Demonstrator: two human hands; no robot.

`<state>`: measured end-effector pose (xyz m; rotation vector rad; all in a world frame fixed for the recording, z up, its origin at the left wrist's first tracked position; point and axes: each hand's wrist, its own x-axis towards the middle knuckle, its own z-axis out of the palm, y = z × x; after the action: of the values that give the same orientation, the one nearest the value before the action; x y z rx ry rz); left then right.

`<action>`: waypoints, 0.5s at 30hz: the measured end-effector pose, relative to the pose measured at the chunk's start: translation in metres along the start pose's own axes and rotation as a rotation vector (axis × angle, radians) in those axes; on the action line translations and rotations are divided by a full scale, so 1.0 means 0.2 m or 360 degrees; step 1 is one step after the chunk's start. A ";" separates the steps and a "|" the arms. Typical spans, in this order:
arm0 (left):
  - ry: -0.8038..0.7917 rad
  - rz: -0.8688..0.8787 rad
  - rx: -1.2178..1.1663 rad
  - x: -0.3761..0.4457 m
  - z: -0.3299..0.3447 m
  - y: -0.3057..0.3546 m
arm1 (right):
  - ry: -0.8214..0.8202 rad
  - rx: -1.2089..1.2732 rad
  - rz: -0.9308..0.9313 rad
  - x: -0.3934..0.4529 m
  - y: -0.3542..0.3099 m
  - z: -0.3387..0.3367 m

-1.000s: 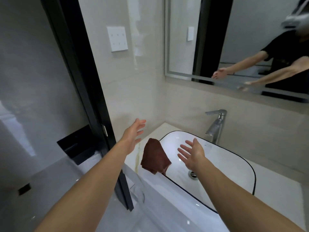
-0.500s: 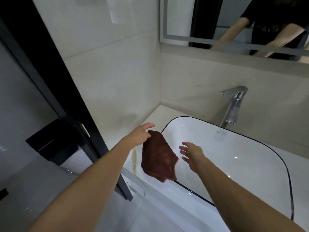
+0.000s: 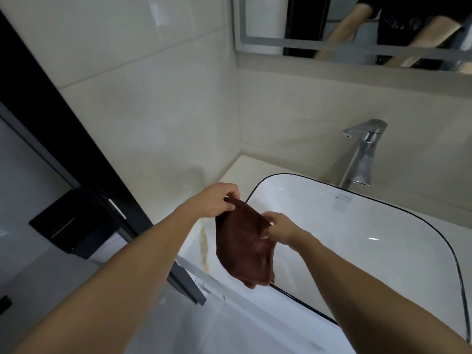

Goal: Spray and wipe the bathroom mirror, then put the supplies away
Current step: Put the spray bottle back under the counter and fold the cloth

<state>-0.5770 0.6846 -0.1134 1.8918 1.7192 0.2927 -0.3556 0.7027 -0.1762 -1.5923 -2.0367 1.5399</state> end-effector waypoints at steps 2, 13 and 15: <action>0.0000 0.0060 -0.0147 -0.04 -0.04 0.02 | 0.0007 -0.0090 -0.0072 -0.01 0.00 -0.03; 0.0353 0.0134 -0.0433 -0.31 -0.24 0.07 | 0.0073 0.0397 -0.0421 -0.25 -0.16 -0.25; 0.0364 0.0137 -0.0566 -0.37 -0.27 0.09 | 0.0058 0.0579 -0.0434 -0.31 -0.19 -0.27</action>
<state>-0.6011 0.6271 -0.0450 1.7205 1.5996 0.8194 -0.3197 0.6918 -0.0940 -1.1502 -1.7400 1.6433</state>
